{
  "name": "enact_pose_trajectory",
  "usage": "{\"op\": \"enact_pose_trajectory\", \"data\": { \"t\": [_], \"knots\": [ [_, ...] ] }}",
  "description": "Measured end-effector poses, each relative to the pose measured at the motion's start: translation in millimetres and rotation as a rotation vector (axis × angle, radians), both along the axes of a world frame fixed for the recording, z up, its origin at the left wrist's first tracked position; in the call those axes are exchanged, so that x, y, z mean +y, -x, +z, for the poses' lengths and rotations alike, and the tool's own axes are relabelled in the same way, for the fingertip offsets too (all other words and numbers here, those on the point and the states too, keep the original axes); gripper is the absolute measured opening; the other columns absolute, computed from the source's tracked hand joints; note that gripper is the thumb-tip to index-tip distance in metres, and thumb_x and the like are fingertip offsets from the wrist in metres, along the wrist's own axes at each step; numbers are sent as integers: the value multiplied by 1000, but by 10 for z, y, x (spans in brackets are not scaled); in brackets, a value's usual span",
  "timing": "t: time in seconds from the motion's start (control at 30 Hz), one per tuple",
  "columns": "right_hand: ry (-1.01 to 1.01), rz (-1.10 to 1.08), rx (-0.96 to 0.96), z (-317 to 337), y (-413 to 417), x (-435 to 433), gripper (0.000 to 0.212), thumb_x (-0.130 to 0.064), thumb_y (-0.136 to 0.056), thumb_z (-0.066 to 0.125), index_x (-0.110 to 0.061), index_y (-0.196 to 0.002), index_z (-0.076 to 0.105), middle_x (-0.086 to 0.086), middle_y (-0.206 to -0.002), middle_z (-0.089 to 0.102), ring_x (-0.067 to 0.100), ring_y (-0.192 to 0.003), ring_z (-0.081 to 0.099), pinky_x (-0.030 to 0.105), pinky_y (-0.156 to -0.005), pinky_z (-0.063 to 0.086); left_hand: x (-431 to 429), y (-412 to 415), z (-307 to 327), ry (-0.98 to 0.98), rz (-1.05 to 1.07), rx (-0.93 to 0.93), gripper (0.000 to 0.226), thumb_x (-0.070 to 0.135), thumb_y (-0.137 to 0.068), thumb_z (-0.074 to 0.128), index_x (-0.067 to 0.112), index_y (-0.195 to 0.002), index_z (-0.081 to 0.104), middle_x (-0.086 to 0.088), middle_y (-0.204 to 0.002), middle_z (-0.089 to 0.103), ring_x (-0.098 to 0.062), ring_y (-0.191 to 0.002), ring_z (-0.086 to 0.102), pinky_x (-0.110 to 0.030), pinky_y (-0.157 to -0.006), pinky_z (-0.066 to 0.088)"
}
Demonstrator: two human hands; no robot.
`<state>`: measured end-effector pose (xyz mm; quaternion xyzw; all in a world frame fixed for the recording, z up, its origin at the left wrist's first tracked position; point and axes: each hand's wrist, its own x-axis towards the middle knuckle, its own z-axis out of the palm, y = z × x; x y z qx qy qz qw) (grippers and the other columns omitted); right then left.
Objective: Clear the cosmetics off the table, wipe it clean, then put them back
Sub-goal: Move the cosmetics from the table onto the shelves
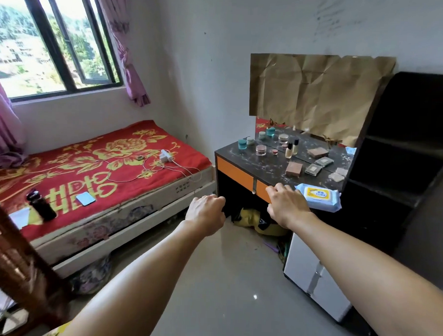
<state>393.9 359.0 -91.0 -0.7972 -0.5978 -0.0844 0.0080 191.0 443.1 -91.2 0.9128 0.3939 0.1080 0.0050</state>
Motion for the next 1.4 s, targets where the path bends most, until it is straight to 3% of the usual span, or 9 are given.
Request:
{"op": "enact_pose_trajectory", "data": {
  "t": [0.37, 0.5, 0.67, 0.97, 1.1, 1.27, 1.4],
  "knots": [
    [-4, -130, 82, -58, -776, 1723, 39, -26, -89, 48, -16, -127, 45, 9, -125, 50, 29, -115, 48, 41, -89, 42, 1972, -863, -60, 77, -111, 21, 20, 26, -81, 51, 23, -97, 61, 1, -99, 63, -26, -93, 61, -37, -76, 48],
    [20, -142, 81, -259, -1171, 2391, 39, -26, -89, 49, -17, -127, 45, 8, -125, 50, 28, -114, 49, 40, -89, 43, 2699, -1269, -231, 78, -127, 29, 14, 24, -80, 51, 19, -90, 59, 0, -94, 62, -27, -89, 60, -33, -69, 42],
    [33, -167, 139, -486, -1715, 3327, 37, -25, -89, 48, -17, -125, 46, 8, -122, 52, 28, -111, 51, 40, -88, 44, 3633, -1808, -344, 93, -141, 67, 18, 26, -83, 51, 17, -96, 59, -1, -95, 62, -28, -89, 59, -32, -66, 39],
    [125, -211, 223, -738, -2406, 4770, 35, -29, -90, 48, -18, -123, 45, 8, -122, 52, 29, -112, 51, 41, -87, 44, 5091, -2446, -559, 206, -121, 96, 34, 27, -86, 49, 22, -118, 57, 0, -111, 65, -25, -103, 60, -34, -77, 47],
    [159, -280, 262, -978, -2684, 5306, 40, -30, -90, 48, -19, -128, 43, 8, -127, 50, 29, -116, 50, 41, -89, 44, 5743, -2753, -766, 277, -148, 127, 32, 26, -84, 50, 22, -114, 58, -1, -109, 65, -25, -102, 61, -36, -81, 50],
    [177, -405, 355, -1234, -2990, 5884, 45, -31, -89, 48, -22, -133, 38, 8, -128, 50, 29, -115, 52, 40, -89, 44, 6509, -3134, -1007, 312, -248, 188, 17, 26, -87, 47, 18, -99, 56, -3, -99, 64, -25, -91, 61, -37, -72, 50],
    [168, -509, 404, -1367, -3177, 6199, 40, -32, -88, 49, -22, -127, 43, 7, -121, 53, 29, -110, 55, 38, -84, 46, 7030, -3500, -1144, 336, -322, 256, 25, 26, -87, 50, 19, -110, 58, -1, -108, 63, -25, -99, 61, -37, -79, 51]
  ]
}}
